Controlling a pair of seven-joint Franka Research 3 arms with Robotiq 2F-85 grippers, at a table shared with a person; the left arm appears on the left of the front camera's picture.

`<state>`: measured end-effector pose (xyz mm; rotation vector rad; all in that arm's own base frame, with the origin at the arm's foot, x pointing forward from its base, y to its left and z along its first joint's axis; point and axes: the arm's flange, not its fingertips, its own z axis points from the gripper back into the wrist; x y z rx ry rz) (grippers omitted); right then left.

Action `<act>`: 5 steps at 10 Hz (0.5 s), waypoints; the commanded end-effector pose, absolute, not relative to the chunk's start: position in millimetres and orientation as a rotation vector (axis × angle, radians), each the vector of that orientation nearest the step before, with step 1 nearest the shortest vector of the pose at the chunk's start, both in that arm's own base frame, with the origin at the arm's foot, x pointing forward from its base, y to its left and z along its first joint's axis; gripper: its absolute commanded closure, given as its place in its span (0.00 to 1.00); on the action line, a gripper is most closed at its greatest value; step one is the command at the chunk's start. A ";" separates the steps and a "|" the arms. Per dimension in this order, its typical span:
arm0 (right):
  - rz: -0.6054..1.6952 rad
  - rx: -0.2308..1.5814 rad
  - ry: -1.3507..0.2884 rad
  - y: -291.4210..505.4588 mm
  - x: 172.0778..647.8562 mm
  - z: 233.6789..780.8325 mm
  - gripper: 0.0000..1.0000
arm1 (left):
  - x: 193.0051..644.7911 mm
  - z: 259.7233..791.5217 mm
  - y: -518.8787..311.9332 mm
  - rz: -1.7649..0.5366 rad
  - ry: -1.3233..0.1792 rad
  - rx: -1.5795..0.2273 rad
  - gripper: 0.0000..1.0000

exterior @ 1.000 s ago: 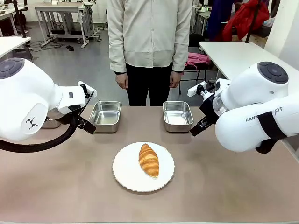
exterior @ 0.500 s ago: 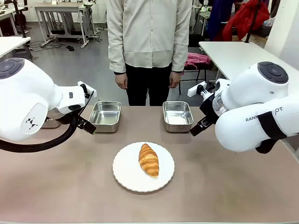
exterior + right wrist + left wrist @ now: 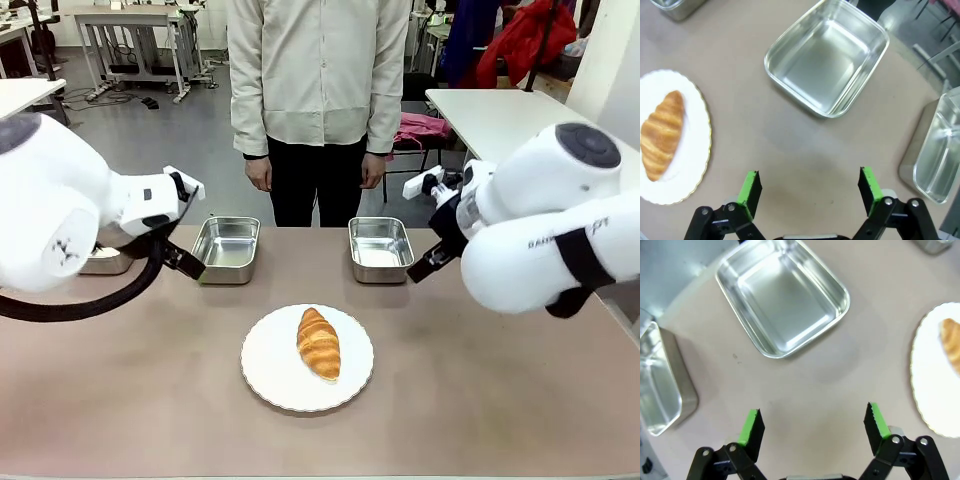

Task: Place the bread in the container.
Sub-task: Place the Butter Roll into the Airtight Container indicated by the human.

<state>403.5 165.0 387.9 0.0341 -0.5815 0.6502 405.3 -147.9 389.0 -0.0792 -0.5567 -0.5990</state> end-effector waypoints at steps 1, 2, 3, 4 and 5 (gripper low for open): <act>0.656 0.096 -0.603 132.9 420.0 439.3 0.00 | 421.2 435.0 -99.9 -0.619 -0.534 -0.182 0.00; 0.644 0.123 -0.610 114.7 426.7 456.6 0.00 | 427.1 452.0 -80.5 -0.620 -0.523 -0.200 0.00; 0.641 0.168 -0.609 87.1 436.7 473.3 0.00 | 432.9 469.2 -58.3 -0.658 -0.511 -0.225 0.00; 0.634 0.207 -0.619 53.6 444.8 484.7 0.00 | 438.2 479.0 -34.6 -0.708 -0.496 -0.252 0.00; 0.644 0.236 -0.643 17.5 451.6 495.3 0.00 | 445.5 488.6 -8.1 -0.782 -0.499 -0.305 0.00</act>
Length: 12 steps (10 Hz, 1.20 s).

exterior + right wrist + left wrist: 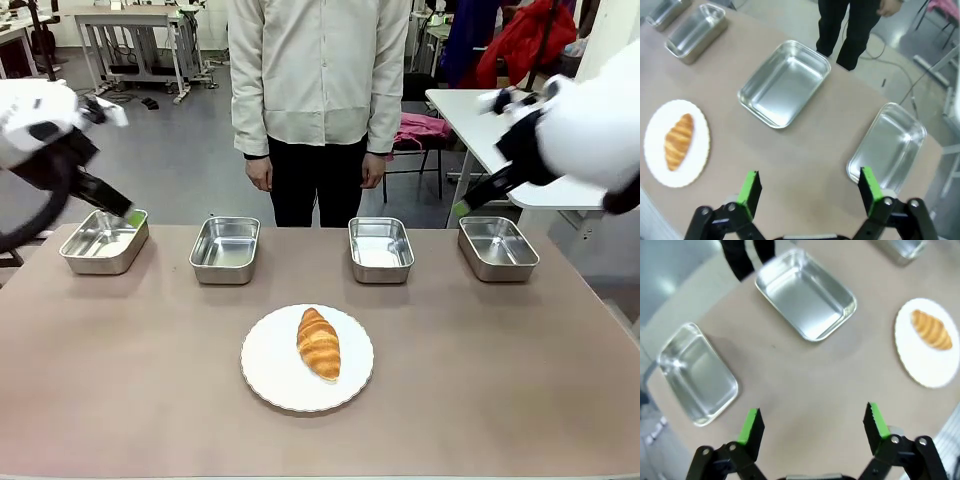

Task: Place the bread in the container.
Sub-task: Place the Butter Roll into the Airtight Container indicated by the human.

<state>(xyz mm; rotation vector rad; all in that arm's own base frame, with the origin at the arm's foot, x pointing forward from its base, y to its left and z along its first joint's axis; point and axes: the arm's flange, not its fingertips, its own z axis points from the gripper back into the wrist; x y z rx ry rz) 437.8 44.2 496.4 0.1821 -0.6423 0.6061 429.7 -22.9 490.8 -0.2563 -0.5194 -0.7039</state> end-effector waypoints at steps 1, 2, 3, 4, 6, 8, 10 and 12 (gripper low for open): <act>0.662 0.258 -0.682 -16.4 453.8 500.1 0.00 | 451.9 491.5 23.3 -0.857 -0.529 -0.358 0.00; 0.763 0.310 -0.758 -51.4 452.5 507.6 0.00 | 459.5 497.3 65.4 -0.929 -0.580 -0.412 0.00; 0.794 0.336 -0.791 -74.2 451.5 510.9 0.00 | 465.7 495.4 91.7 -0.958 -0.615 -0.447 0.00; 0.813 0.339 -0.814 -87.7 451.0 512.0 0.00 | 468.4 494.7 108.5 -0.981 -0.641 -0.447 0.00; 0.753 0.274 -0.787 -83.1 437.9 517.3 0.00 | 458.1 487.6 104.0 -0.979 -0.670 -0.379 0.00; 0.753 0.274 -0.787 -83.1 437.9 517.3 0.00 | 449.7 498.2 114.0 -0.959 -0.674 -0.409 0.00; 0.768 0.277 -0.788 -85.3 438.8 514.6 0.00 | 453.1 490.0 115.8 -0.958 -0.662 -0.392 0.00; 0.770 0.311 -0.818 -111.0 444.7 524.0 0.00 | 430.7 507.7 138.9 -0.884 -0.795 -0.464 0.00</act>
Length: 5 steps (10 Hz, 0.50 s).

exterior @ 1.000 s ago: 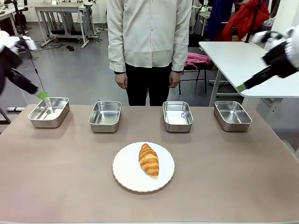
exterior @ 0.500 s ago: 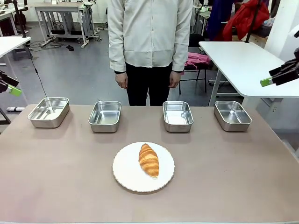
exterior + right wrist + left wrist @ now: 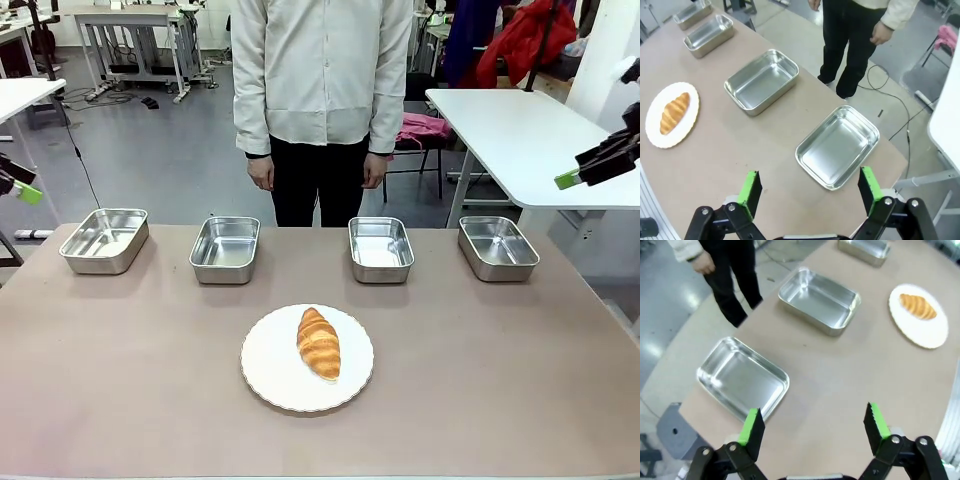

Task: Place the bread in the container.
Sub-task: Place the Butter Roll into the Airtight Container indicated by the human.

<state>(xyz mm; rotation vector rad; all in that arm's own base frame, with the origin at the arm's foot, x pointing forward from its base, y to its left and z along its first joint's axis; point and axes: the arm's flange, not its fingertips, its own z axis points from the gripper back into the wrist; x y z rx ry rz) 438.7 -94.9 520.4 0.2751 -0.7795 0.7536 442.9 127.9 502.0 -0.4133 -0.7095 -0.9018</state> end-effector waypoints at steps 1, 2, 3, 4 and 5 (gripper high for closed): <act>0.763 0.324 -0.855 -122.1 443.2 526.3 0.00 | 425.4 511.2 146.4 -0.868 -0.830 -0.505 0.00; 0.759 0.344 -0.877 -132.6 441.1 527.7 0.00 | 424.0 510.0 152.3 -0.862 -0.839 -0.534 0.00; 0.746 0.360 -0.897 -146.0 440.6 529.8 0.00 | 424.3 508.7 158.5 -0.863 -0.846 -0.570 0.00; 0.730 0.362 -0.910 -156.8 440.2 533.7 0.00 | 423.6 509.1 165.2 -0.861 -0.863 -0.590 0.00; 0.712 0.363 -0.925 -166.7 440.3 537.0 0.00 | 423.7 509.3 172.1 -0.854 -0.875 -0.605 0.00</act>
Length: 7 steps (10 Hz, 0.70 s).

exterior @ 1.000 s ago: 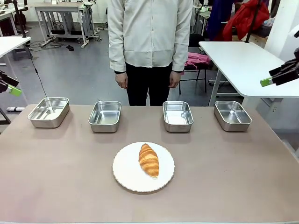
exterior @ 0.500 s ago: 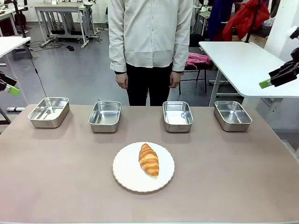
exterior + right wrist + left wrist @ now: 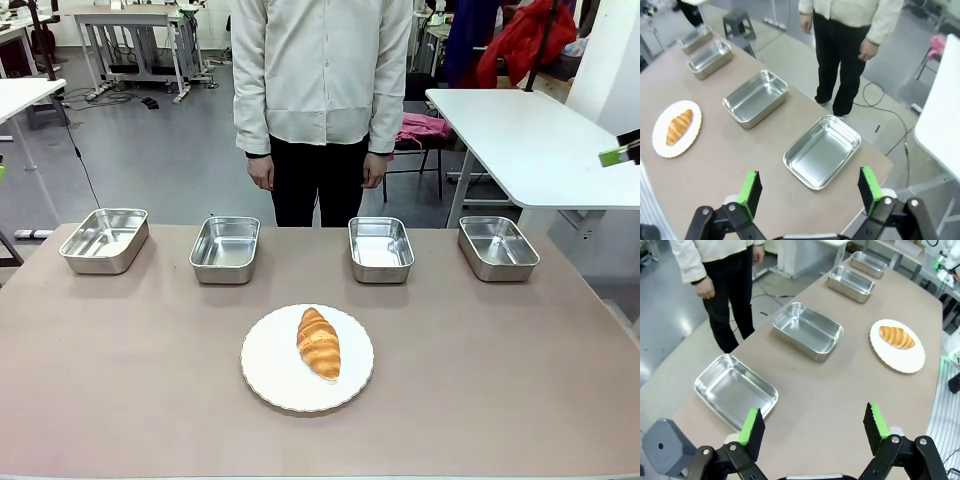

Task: Place the bread in the container.
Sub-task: Place the Butter Roll into the Airtight Container indicated by the human.

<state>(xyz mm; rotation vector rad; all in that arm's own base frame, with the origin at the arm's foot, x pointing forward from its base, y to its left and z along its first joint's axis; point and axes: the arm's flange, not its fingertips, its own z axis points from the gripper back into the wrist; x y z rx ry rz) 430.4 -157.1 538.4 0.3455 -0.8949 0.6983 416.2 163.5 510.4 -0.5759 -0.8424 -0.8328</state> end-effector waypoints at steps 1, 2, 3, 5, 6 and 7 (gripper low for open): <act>0.697 0.367 -0.937 -174.2 440.0 539.2 0.00 | 423.6 509.3 177.0 -0.846 -0.888 -0.613 0.00; 0.685 0.369 -0.940 -179.5 441.6 538.8 0.00 | 423.8 511.0 178.4 -0.842 -0.899 -0.620 0.00; 0.680 0.369 -0.939 -181.0 443.5 537.7 0.00 | 423.2 512.2 176.3 -0.842 -0.900 -0.620 0.00; 0.673 0.373 -0.943 -183.9 445.6 537.6 0.00 | 423.5 514.4 177.0 -0.819 -0.885 -0.636 0.00; 0.669 0.371 -0.944 -185.9 446.6 538.8 0.00 | 423.9 515.9 175.9 -0.788 -0.867 -0.654 0.00; 0.668 0.369 -0.947 -186.6 447.5 540.1 0.00 | 424.2 517.4 174.3 -0.766 -0.853 -0.668 0.00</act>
